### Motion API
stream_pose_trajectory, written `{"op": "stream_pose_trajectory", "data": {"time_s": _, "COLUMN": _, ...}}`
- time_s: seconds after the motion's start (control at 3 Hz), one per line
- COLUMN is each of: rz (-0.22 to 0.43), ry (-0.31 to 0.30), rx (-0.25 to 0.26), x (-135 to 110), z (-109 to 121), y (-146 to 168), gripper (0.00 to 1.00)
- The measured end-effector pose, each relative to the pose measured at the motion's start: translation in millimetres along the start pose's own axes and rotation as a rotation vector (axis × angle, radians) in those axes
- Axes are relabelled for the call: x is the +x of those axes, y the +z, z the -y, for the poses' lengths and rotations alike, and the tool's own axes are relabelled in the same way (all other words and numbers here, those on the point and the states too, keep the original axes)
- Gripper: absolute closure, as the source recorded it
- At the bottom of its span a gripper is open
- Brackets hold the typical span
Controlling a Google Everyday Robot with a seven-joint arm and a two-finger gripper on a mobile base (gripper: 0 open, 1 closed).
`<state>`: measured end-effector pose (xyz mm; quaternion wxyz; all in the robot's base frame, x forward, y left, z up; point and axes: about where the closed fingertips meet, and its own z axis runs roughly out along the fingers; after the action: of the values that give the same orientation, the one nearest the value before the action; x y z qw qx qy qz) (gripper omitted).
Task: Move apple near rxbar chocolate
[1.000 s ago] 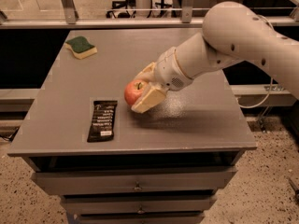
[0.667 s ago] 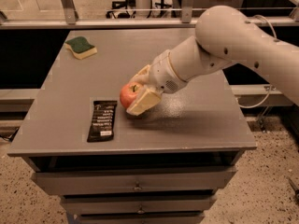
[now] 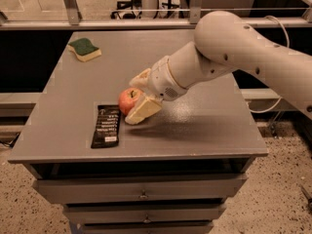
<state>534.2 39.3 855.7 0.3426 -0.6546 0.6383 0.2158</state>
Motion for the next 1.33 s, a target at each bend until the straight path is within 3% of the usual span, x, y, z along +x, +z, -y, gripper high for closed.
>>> {"op": "stream_pose_trajectory", "data": {"time_s": 0.67, "rz": 0.006, "ry": 0.009, "rx": 0.004, "x": 0, "z": -1, "y": 0, "gripper": 0.00}}
{"op": "stream_pose_trajectory", "data": {"time_s": 1.0, "rz": 0.022, "ry": 0.048, "rx": 0.039, "x": 13, "z": 4, "y": -20, "gripper": 0.00}}
{"op": "stream_pose_trajectory", "data": {"time_s": 1.33, "rz": 0.065, "ry": 0.128, "rx": 0.134, "x": 50, "z": 16, "y": -89, "gripper": 0.00}}
